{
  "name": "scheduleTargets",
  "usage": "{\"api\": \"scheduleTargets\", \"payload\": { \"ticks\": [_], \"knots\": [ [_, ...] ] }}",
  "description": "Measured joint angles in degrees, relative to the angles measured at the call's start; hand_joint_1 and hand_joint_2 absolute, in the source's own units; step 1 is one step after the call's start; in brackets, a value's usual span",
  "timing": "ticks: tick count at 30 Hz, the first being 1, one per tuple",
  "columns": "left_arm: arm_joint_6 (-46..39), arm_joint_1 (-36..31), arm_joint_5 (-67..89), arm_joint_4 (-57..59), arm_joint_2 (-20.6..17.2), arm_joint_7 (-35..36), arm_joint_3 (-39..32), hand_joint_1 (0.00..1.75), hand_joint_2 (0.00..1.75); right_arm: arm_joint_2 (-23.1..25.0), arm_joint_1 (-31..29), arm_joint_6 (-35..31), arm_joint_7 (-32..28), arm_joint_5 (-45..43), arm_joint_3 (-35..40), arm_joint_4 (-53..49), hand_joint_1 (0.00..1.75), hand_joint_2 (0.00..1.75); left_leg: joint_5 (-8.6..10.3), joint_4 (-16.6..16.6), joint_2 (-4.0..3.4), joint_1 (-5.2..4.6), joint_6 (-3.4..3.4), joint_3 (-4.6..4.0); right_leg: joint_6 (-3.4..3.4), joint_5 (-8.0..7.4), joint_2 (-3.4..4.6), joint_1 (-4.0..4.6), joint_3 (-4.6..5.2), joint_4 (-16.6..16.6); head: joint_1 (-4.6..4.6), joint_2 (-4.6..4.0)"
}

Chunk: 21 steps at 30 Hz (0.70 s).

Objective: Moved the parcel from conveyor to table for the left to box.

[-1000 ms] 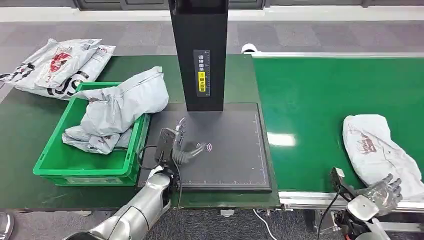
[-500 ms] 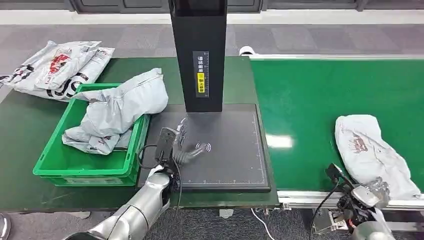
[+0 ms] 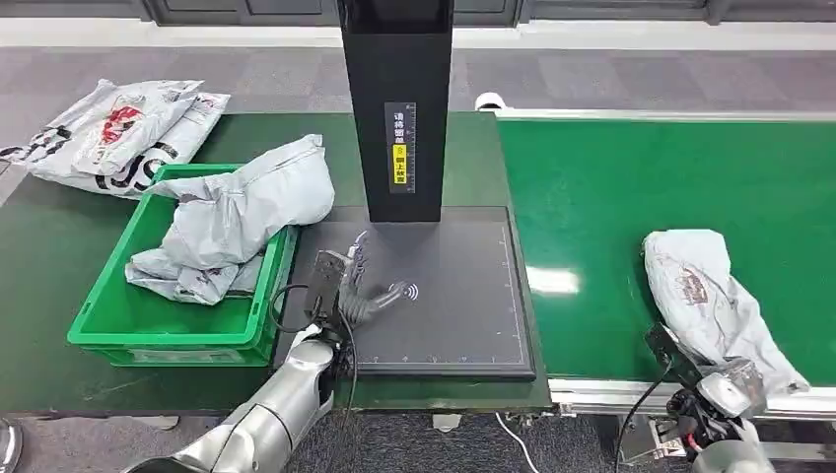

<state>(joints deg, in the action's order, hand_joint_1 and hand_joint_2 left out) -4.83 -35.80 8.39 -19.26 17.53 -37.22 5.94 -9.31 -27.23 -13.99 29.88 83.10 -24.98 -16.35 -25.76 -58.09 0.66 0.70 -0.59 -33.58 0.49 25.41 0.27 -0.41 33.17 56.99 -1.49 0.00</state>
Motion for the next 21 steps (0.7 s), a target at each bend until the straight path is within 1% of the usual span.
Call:
{"api": "scheduleTargets", "payload": {
  "ticks": [6, 7, 9, 10, 12, 13, 14, 15, 16, 17, 18, 19, 21],
  "knots": [
    [-0.02, 0.00, 0.00, 0.00, 0.00, -0.02, -0.41, 0.00, 1.75, 0.57, -0.17, -0.65, -0.32, 0.26, -0.72, 0.00, 1.75, 1.75, -0.02, 0.03, 0.08, 0.00, -0.03, -0.08, -0.06, 0.09, -0.03, 0.00, 0.06, 0.02, 0.00, -0.02],
    [-0.22, 0.00, 0.02, 0.00, 0.00, -0.07, -0.57, 0.00, 1.75, 0.59, -0.37, -2.22, -1.07, 0.37, -0.81, 0.00, 1.75, 1.75, -0.02, 0.03, 0.09, 0.00, -0.03, -0.09, -0.06, 0.09, -0.04, 0.00, 0.07, 0.03, 0.00, 0.00],
    [-0.92, 0.04, 0.02, -0.02, 0.00, -0.35, -0.85, 0.00, 1.75, 0.90, -0.29, -8.38, -3.33, 0.77, -0.87, 0.00, 1.75, 1.75, -0.02, 0.05, 0.08, 0.00, -0.03, -0.18, -0.06, 0.09, -0.03, -0.03, 0.15, 0.08, 0.00, 0.00],
    [-1.70, 0.12, 0.24, -0.06, -0.09, -0.57, -1.00, 0.00, 1.75, 1.31, -0.14, -14.92, -6.90, 0.74, -0.90, -0.04, 1.75, 1.75, -0.02, 0.06, 0.07, -0.08, -0.03, -0.32, -0.07, 0.07, -0.03, -0.11, 0.24, 0.14, 0.02, -0.02],
    [-3.30, 0.28, 0.81, -0.17, -0.13, -0.87, -1.27, 0.00, 1.75, 2.44, -0.20, -22.12, -14.58, -0.27, -1.22, -1.66, 1.75, 1.75, 0.03, 0.06, 0.07, -0.16, -0.04, -0.43, -0.06, 0.05, -0.01, -0.20, 0.46, 0.24, 0.02, -0.02],
    [-4.40, 0.43, 1.49, -0.22, -0.13, -0.98, -1.42, 0.00, 1.75, 3.55, 0.08, -24.03, -19.94, -1.67, -1.97, -4.78, 1.75, 1.75, 0.06, 0.06, 0.06, -0.17, -0.08, -0.50, -0.06, 0.04, -0.01, -0.22, 0.56, 0.29, 0.02, 0.00],
    [-6.04, 0.60, 2.35, -0.39, -0.18, -1.03, -1.85, 0.00, 1.75, 5.52, 0.12, -25.66, -28.93, -4.10, -3.27, -9.66, 1.75, 1.75, 0.07, 0.06, 0.02, -0.18, -0.10, -0.52, -0.08, 0.02, 0.03, -0.23, 0.69, 0.32, 0.00, 0.00],
    [-7.37, 0.64, 3.00, -0.48, -0.22, -1.05, -2.10, 0.00, 1.75, 7.13, 0.00, -26.19, -35.73, -5.97, -4.24, -12.93, 1.75, 1.75, 0.08, 0.05, 0.00, -0.17, -0.11, -0.52, -0.09, 0.02, 0.05, -0.21, 0.71, 0.33, 0.00, -0.02],
    [-8.62, 0.64, 3.67, -0.55, -0.24, -1.05, -2.12, 0.00, 1.75, 8.88, -0.06, -26.32, -41.68, -8.01, -4.94, -16.14, 1.75, 1.75, 0.10, 0.05, 0.01, -0.16, -0.13, -0.50, -0.10, 0.03, 0.07, -0.18, 0.69, 0.33, 0.00, 0.00],
    [-9.58, 0.64, 4.31, -0.70, -0.24, -1.09, -2.12, 0.00, 1.75, 10.72, 0.18, -26.32, -45.36, -9.64, -5.03, -19.09, 1.75, 1.75, 0.11, 0.06, 0.06, -0.16, -0.14, -0.51, -0.12, 0.05, -0.01, -0.15, 0.69, 0.33, 0.00, -0.02],
    [-10.44, 0.64, 4.91, -0.87, -0.26, -1.22, -2.12, 0.00, 1.75, 12.64, 0.68, -26.32, -47.40, -10.25, -4.92, -22.01, 1.75, 1.75, 0.16, 0.07, 0.17, -0.15, -0.20, -0.52, -0.15, 0.07, -0.09, -0.14, 0.69, 0.34, 0.00, 0.00],
    [-11.11, 0.63, 5.55, -1.03, -0.33, -1.38, -2.14, 0.00, 1.75, 14.61, 1.68, -26.32, -47.74, -10.12, -4.15, -24.86, 1.75, 1.75, 0.17, 0.09, 0.29, -0.14, -0.21, -0.54, -0.22, 0.12, -0.19, -0.11, 0.68, 0.37, 0.00, 0.00],
    [-11.96, 0.61, 6.62, -1.27, -0.57, -1.75, -2.38, 0.00, 1.75, 18.17, 4.28, -26.32, -46.22, -8.72, -0.41, -30.81, 1.75, 1.75, 0.16, 0.10, 0.29, -0.09, -0.25, -0.55, -0.30, 0.18, -0.20, -0.09, 0.72, 0.42, 0.00, -0.02]
  ]
}}
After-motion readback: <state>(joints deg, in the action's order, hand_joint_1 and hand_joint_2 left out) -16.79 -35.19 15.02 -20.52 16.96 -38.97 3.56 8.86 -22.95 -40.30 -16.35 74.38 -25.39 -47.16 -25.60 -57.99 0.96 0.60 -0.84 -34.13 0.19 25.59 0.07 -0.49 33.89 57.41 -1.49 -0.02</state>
